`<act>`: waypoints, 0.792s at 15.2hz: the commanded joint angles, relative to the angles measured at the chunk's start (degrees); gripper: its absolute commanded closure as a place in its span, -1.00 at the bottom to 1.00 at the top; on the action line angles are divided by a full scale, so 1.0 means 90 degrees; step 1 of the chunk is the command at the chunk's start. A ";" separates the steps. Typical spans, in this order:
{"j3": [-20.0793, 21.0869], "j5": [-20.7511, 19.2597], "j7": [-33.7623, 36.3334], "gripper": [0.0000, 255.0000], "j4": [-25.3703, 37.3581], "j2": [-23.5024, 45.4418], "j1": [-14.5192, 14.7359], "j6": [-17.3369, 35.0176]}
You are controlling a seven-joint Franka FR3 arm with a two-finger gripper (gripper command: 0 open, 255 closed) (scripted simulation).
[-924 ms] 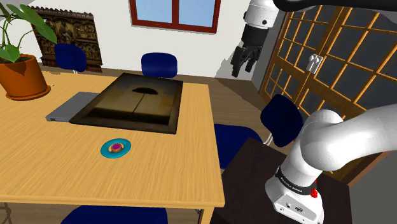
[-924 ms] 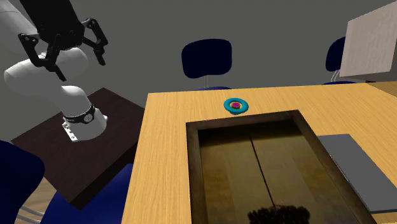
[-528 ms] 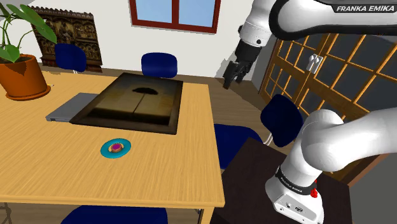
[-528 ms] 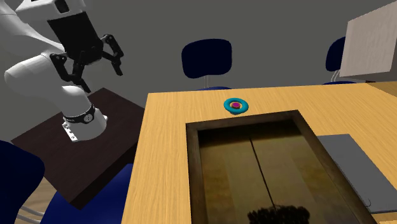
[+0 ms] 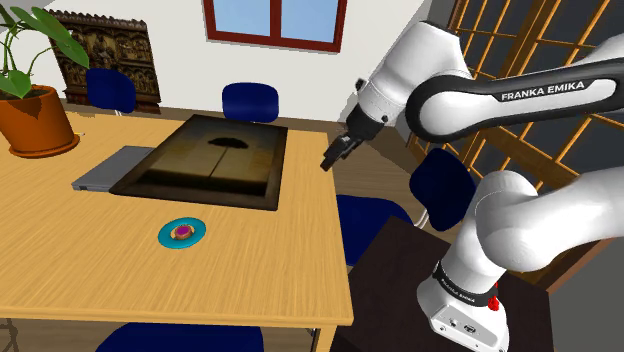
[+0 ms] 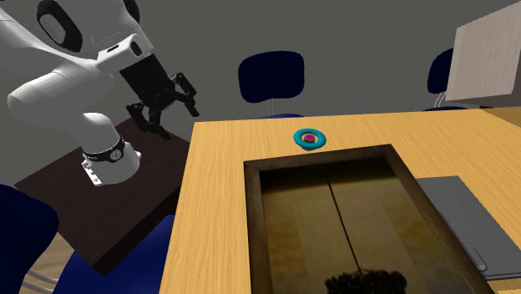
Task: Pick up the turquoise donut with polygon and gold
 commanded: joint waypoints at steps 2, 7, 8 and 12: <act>0.0139 0.0165 -0.0026 -1.00 -0.0488 0.0511 0.0283 0.1629; 0.0364 0.0352 -0.0029 -1.00 -0.0825 0.2098 0.0760 0.4506; 0.0413 0.0363 -0.0023 -1.00 -0.0815 0.2514 0.0833 0.5103; 0.0902 0.0419 -0.0050 -1.00 -0.0518 0.4315 0.0774 0.7369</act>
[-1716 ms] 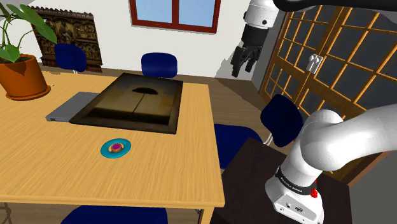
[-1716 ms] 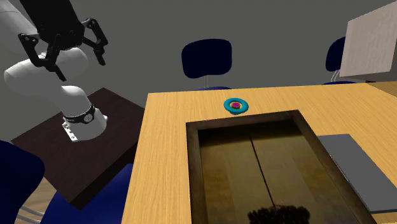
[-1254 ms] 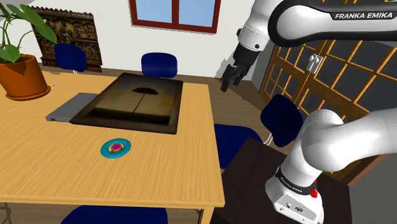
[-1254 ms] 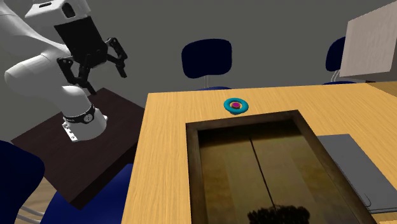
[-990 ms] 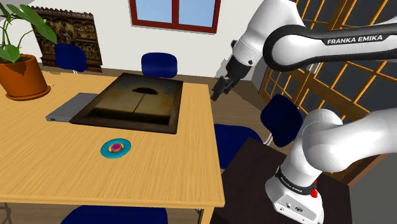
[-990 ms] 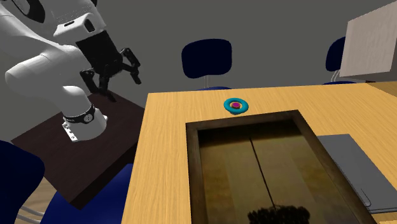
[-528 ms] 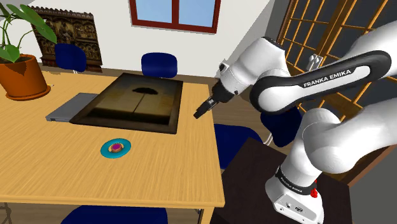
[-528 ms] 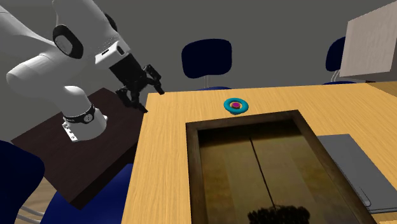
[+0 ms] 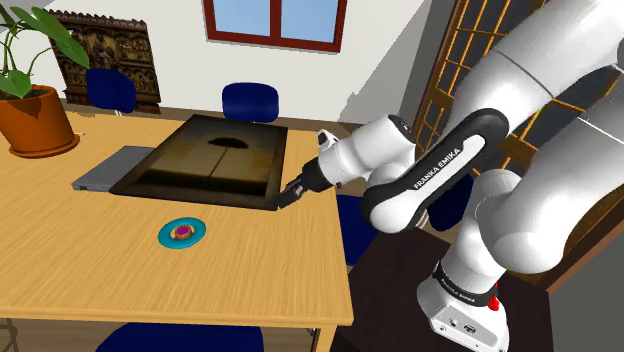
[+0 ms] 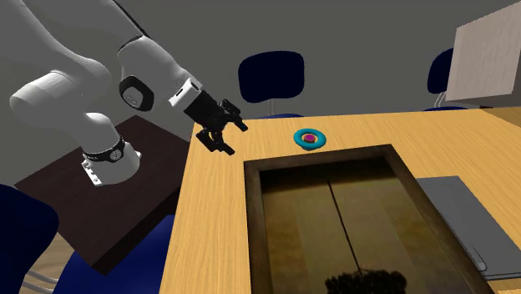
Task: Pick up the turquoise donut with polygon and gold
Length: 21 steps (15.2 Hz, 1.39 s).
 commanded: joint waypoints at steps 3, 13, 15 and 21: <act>0.0538 0.0349 -0.0452 -1.00 0.0577 0.1831 -0.0116 0.2094; 0.0487 0.0262 -0.1562 -1.00 0.3061 0.5436 0.0627 0.5080; 0.0434 0.0131 -0.1736 -1.00 0.3672 0.5992 0.0786 0.5383; 0.0271 -0.0054 -0.1823 -1.00 0.4397 0.6814 0.1011 0.5771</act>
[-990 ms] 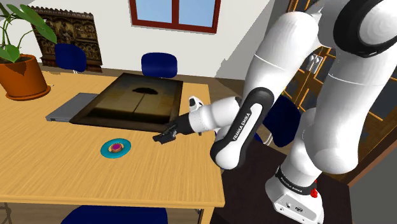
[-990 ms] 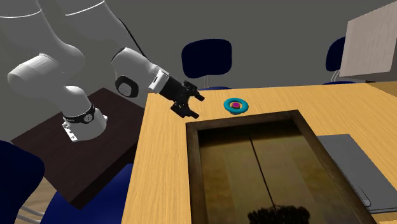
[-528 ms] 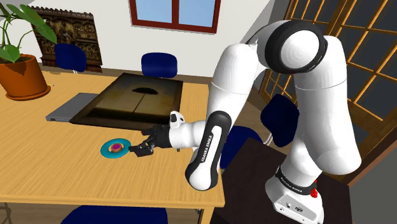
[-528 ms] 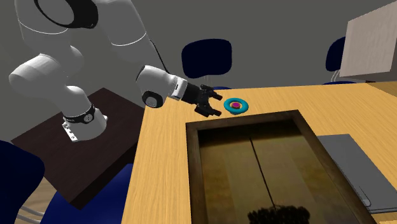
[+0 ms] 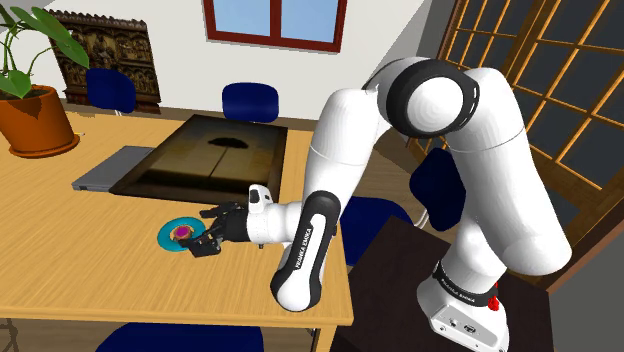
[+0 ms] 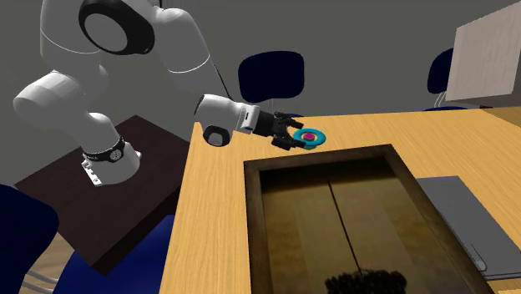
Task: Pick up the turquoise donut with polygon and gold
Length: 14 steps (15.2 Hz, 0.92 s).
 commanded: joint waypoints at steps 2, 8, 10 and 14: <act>-0.0080 -0.0075 0.0050 -1.00 0.0607 0.0919 0.0121 0.0622; -0.0142 0.0065 0.0076 1.00 0.0630 0.0993 0.0312 0.0693; -0.0142 0.0088 0.0062 1.00 0.0682 0.1001 0.0328 0.0650; -0.0148 0.0086 0.0052 1.00 0.0792 0.1068 0.0337 0.0609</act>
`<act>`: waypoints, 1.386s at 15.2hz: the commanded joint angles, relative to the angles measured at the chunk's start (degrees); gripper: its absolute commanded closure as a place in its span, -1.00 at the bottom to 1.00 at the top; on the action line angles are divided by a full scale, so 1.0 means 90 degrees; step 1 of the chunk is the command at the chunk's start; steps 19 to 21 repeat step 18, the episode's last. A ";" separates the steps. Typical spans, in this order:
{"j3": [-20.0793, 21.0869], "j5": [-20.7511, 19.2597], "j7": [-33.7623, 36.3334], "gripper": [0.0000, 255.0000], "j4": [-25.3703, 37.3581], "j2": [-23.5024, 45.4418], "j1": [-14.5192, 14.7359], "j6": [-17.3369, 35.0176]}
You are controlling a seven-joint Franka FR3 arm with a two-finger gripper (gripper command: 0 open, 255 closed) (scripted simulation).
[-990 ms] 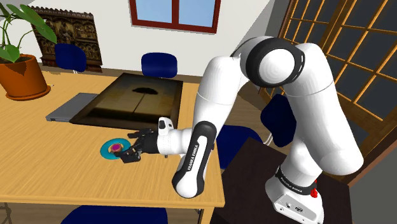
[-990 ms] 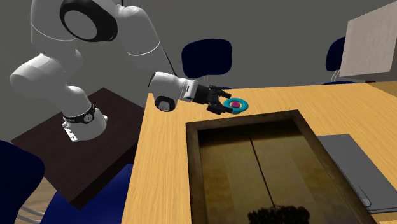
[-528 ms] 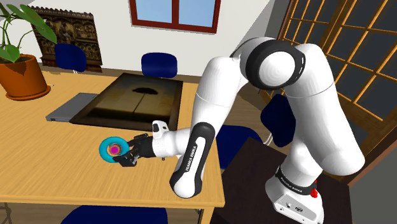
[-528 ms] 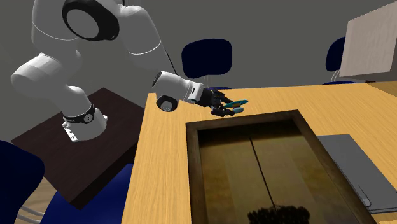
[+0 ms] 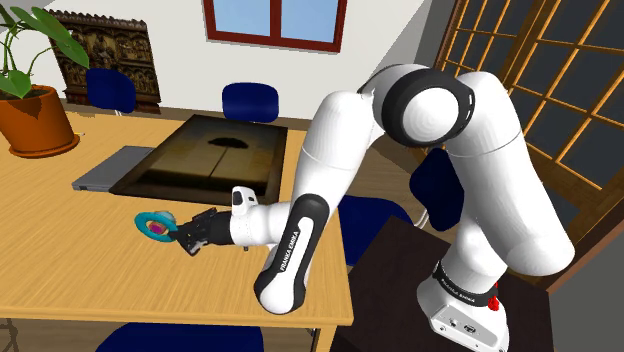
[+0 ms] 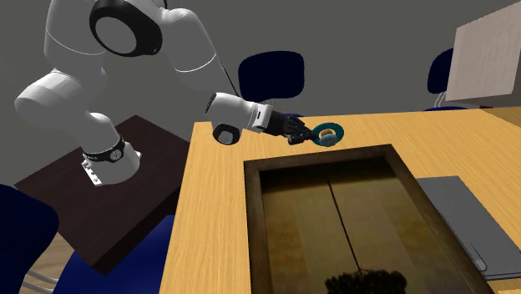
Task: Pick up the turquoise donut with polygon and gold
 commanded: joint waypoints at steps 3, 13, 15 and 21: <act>-0.0108 -0.0204 0.0185 1.00 -0.0075 0.0635 -0.0008 0.1195; -0.0041 -0.0065 0.0187 1.00 -0.0556 -0.0366 -0.0040 0.0682; -0.0025 -0.0037 0.0185 1.00 -0.0636 -0.0565 -0.0049 0.0565; -0.0016 -0.0020 0.0184 1.00 -0.0680 -0.0679 -0.0054 0.0495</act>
